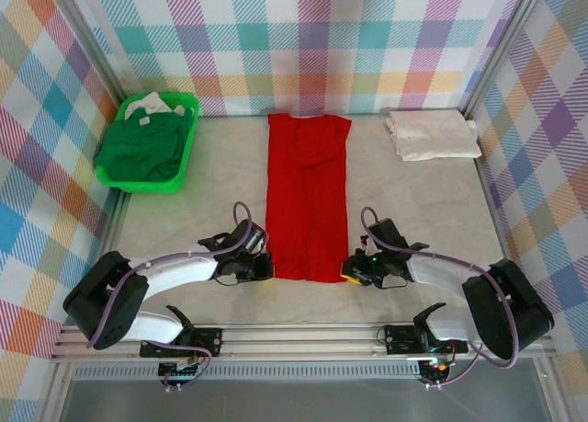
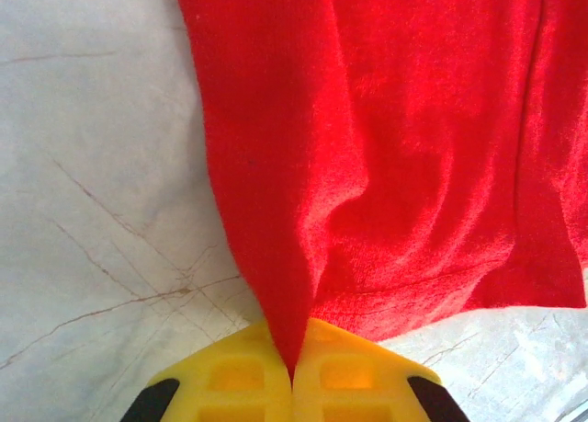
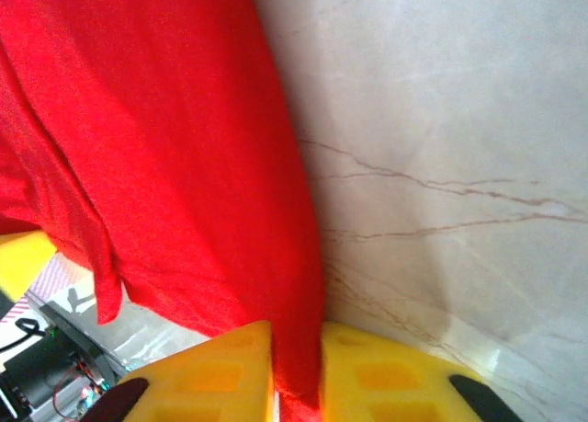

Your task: Fold and stack the t-shirts

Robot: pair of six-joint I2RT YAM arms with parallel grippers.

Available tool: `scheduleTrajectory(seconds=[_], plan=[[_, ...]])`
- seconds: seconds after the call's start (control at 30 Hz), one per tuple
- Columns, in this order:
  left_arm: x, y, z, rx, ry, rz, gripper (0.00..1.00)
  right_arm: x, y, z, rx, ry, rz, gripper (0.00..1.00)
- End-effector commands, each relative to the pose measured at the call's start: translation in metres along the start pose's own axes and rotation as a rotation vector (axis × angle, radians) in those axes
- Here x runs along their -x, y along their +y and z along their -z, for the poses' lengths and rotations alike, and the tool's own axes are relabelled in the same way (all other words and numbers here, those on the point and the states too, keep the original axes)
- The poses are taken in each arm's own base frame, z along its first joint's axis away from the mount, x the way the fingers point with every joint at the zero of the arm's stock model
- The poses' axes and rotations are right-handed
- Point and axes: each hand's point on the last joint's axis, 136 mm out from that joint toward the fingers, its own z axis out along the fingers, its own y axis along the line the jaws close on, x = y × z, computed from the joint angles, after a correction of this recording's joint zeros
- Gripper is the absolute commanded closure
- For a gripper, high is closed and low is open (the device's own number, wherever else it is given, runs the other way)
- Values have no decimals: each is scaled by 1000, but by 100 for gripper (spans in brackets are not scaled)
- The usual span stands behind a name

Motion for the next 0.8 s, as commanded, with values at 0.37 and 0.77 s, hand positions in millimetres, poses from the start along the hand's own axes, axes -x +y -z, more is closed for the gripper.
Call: scheduleTrajectory(seconds=[0.37,0.77], plan=[[-32,5,9,34,-40,7,100,-31,-2,4,5,38,93,100],[-46,-23,57,-8,-153,-12,100,-39,20,51,36,-109,144,100]])
